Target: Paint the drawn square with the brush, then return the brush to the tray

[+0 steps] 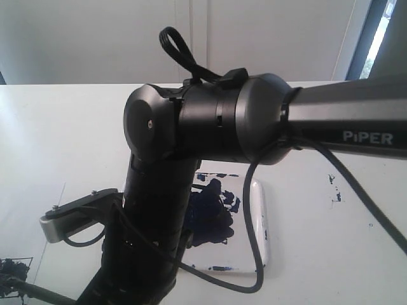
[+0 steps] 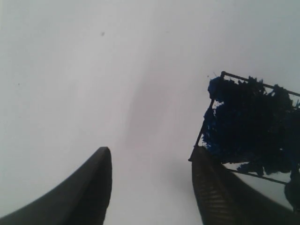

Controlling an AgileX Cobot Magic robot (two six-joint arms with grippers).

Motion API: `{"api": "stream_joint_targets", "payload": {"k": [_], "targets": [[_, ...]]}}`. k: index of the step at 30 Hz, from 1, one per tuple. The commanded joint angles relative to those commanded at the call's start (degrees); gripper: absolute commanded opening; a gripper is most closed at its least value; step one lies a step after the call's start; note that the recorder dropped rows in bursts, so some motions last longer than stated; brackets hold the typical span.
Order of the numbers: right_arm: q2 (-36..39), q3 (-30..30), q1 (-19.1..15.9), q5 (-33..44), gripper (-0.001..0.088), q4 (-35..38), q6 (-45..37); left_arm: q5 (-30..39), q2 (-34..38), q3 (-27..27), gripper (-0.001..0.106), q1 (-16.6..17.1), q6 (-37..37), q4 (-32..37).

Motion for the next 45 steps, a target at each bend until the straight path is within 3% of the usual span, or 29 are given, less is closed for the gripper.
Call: {"api": "stream_joint_targets", "payload": {"k": [18,29,34,45], "targets": [[0.95,2.67,0.2,0.0,0.0,1.44,0.05,0.0,0.0,0.0,0.056,0.0,-0.01,-0.16],[-2.38,-0.79,0.2,0.0,0.0,2.71,-0.76,0.0,0.0,0.0,0.056,0.0,0.03,-0.3],[-1.78,-0.73,0.09,0.0,0.0,-2.87,-0.07,0.0,0.0,0.0,0.056,0.0,0.03,-0.48],[3.14,-3.21,-0.02,-2.07,0.0,-3.35,-0.07,0.14,0.0,0.0,0.056,0.0,0.13,-0.53]]}}
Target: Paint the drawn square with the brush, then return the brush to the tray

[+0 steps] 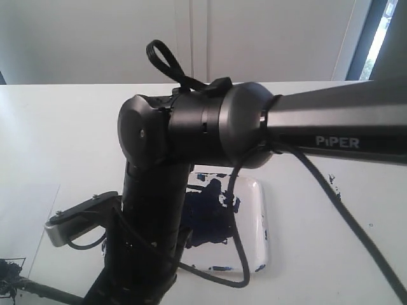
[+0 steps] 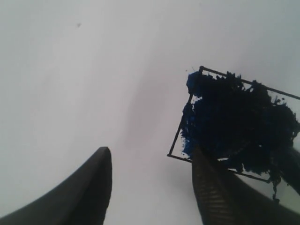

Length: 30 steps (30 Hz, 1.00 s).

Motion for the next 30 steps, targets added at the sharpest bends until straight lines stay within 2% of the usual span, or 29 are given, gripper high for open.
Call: {"api": "stream_joint_targets", "payload": {"k": [11,30], "targets": [[1.09,-2.71,0.0,-0.64,0.0,-4.22,0.27,0.0,0.0,0.0,0.056,0.0,-0.01,-0.23],[2.93,-3.92,0.0,0.73,0.0,-4.38,1.01,-0.12,0.0,0.0,0.056,0.0,-0.01,-0.21]]}}
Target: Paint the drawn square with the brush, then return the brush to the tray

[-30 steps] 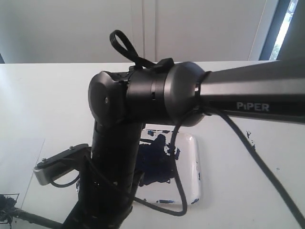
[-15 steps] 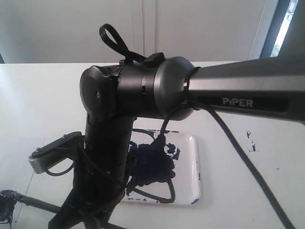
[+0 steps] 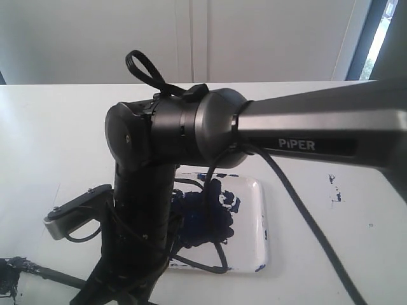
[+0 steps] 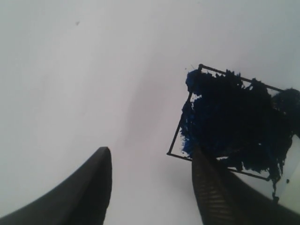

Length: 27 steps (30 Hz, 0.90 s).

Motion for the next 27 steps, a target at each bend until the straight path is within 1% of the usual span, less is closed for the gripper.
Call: {"api": "stream_joint_targets", "payload": {"k": [7,12,15,20,27], "targets": [[-1.46,-3.78,0.0,1.34,0.0,0.12,0.47,0.0,0.0,0.0,0.056,0.0,0.13,-0.13],[-1.39,-3.78,0.0,1.34,0.0,-0.09,0.82,0.0,0.0,0.0,0.056,0.0,0.13,-0.24],[-1.25,-2.75,0.0,1.34,0.0,-0.09,0.82,0.0,0.0,0.0,0.056,0.0,0.13,-0.24],[1.22,-2.27,0.0,1.34,0.0,0.04,1.47,0.0,0.0,0.0,0.056,0.0,0.13,-0.39],[1.22,-2.16,0.23,1.34,0.0,-0.08,1.95,-0.1,0.0,0.0,0.056,0.0,0.13,-0.36]]}}
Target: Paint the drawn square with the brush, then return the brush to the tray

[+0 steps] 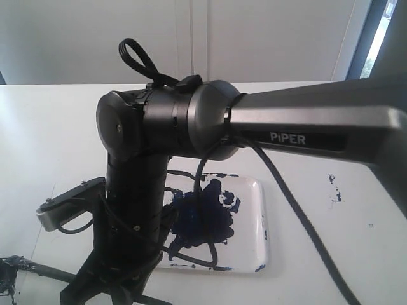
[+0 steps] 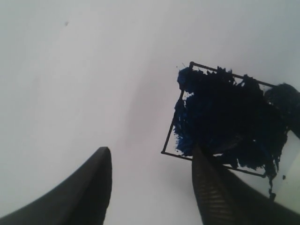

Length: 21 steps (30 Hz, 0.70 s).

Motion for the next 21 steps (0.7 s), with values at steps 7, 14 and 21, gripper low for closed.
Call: {"api": "stream_joint_targets", "payload": {"k": [7,14,21], "targets": [[0.0,0.1,0.0,0.0,0.0,0.0,0.44,0.0,0.0,0.0,0.056,0.0,0.0,0.0],[0.0,0.13,0.0,0.0,0.0,0.0,0.44,0.0,0.0,0.0,0.056,0.0,0.0,0.0],[-1.62,-0.01,0.0,0.0,0.0,0.24,0.44,0.0,0.0,0.0,0.056,0.0,0.0,0.0]]}}
